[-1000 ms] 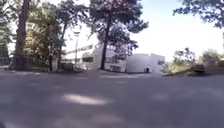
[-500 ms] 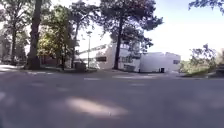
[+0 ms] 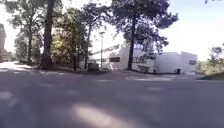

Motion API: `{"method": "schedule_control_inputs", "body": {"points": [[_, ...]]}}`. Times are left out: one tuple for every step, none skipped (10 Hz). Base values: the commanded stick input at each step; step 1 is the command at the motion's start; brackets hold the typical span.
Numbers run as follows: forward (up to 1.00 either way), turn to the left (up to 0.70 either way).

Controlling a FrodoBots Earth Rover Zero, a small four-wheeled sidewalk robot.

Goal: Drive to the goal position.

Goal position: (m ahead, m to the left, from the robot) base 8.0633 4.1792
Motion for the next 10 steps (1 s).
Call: {"method": "schedule_control_inputs", "body": {"points": [[0.7,0.35],[0.7,0.35],[0.7,0.35],[0.7,0.35],[0.7,0.28],[0.7,0.11],[0.7,0.0],[0.7,0.0],[0.7,0.0],[0.7,0.28]]}}
